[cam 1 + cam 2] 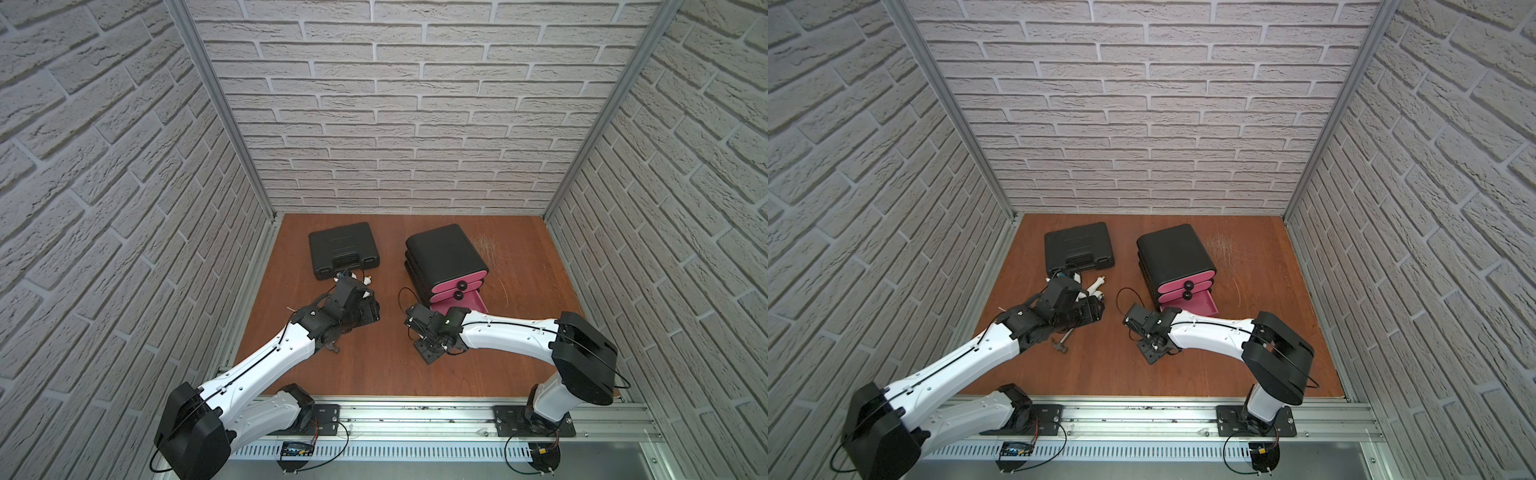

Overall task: Put the paint cans in the drawer according to color
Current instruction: Pick up the paint can at the center of the board.

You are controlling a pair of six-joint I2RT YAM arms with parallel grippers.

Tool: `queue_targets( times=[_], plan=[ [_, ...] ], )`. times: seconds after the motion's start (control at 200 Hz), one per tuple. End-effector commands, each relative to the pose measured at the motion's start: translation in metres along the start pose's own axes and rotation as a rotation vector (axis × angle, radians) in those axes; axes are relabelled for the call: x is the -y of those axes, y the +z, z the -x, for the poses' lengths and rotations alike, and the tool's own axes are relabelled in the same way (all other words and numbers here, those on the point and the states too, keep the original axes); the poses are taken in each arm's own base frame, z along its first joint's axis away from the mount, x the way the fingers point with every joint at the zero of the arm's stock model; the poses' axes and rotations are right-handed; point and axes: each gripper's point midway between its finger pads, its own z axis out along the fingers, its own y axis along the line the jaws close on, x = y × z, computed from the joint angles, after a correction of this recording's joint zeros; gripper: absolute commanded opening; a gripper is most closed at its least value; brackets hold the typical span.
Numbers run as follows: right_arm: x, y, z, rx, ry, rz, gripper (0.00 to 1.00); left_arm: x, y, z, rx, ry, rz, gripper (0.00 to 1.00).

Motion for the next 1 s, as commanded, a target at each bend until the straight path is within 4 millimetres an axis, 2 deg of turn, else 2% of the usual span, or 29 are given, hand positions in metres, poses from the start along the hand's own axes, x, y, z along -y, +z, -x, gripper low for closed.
queue_targets(
  times=[0.0,0.425,0.655,0.84,0.995],
  plan=[
    [0.000,-0.001,0.003,-0.002,0.018,-0.009,0.50,-0.004,-0.001,0.002,0.011,-0.007,0.010,0.71],
    [0.000,-0.002,0.003,-0.008,0.020,-0.004,0.41,-0.003,-0.002,0.003,0.011,-0.013,0.001,0.71],
    [0.000,-0.003,0.002,-0.009,0.018,0.000,0.31,-0.004,-0.002,0.002,0.010,-0.015,0.000,0.71],
    [0.001,-0.013,0.003,0.010,0.020,0.006,0.27,-0.003,-0.002,0.003,0.010,-0.013,-0.003,0.71],
    [0.010,-0.030,0.004,0.041,0.038,-0.002,0.25,-0.003,-0.002,0.004,0.012,-0.014,-0.004,0.71]
  ],
)
